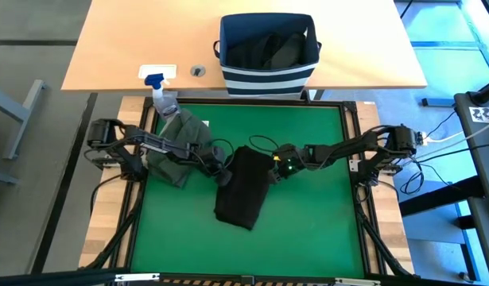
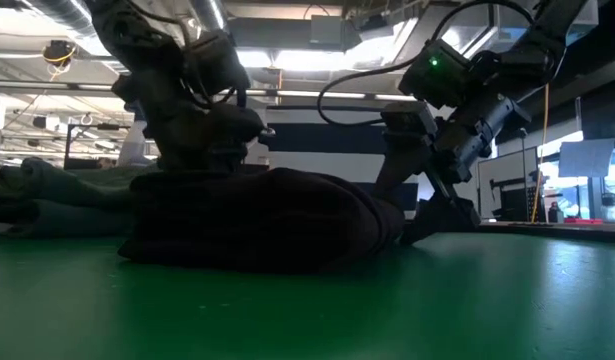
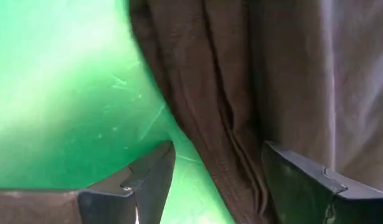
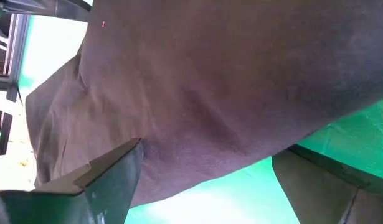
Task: Fold Laundry from Bin
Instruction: Stack the black shirt on top of the green shirt on the table
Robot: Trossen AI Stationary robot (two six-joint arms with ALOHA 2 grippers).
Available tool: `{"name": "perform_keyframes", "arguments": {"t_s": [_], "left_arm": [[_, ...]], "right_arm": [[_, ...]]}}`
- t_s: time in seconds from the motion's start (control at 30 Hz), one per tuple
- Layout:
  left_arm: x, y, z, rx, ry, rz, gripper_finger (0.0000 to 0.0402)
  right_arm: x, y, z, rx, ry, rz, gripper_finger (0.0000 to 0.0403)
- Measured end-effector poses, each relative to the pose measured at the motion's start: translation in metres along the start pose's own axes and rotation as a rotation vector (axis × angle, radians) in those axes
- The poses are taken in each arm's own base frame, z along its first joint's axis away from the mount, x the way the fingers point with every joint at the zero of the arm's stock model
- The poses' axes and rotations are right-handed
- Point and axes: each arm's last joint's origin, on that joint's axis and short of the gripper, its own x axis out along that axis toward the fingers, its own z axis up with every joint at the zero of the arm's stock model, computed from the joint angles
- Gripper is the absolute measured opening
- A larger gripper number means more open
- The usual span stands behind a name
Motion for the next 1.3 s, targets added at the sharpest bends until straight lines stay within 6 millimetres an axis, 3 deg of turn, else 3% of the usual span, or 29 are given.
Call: {"name": "perform_keyframes", "arguments": {"t_s": [0.43, 0.7, 0.93, 1.07, 1.3], "left_arm": [[-0.002, 0.002, 0.012, 0.21, 0.086, -0.174, 0.0233], [0.001, 0.02, 0.015, 0.195, 0.167, -0.35, 0.0232], [0.005, 0.032, 0.008, 0.111, 0.139, -0.378, 0.0232], [0.007, 0.026, 0.006, 0.091, 0.073, -0.341, 0.0232], [0.004, 0.009, 0.006, 0.084, -0.021, -0.429, 0.0232]], "right_arm": [[0.0, 0.0, -0.001, -0.031, 0.021, 0.014, 0.035], [0.0, 0.0, -0.001, -0.037, 0.032, 0.021, 0.035], [0.0, 0.0, -0.001, -0.043, 0.035, 0.023, 0.035], [0.0, 0.001, -0.001, -0.047, 0.026, 0.033, 0.035], [0.002, 0.001, 0.0, -0.032, 0.02, 0.05, 0.035]]}}
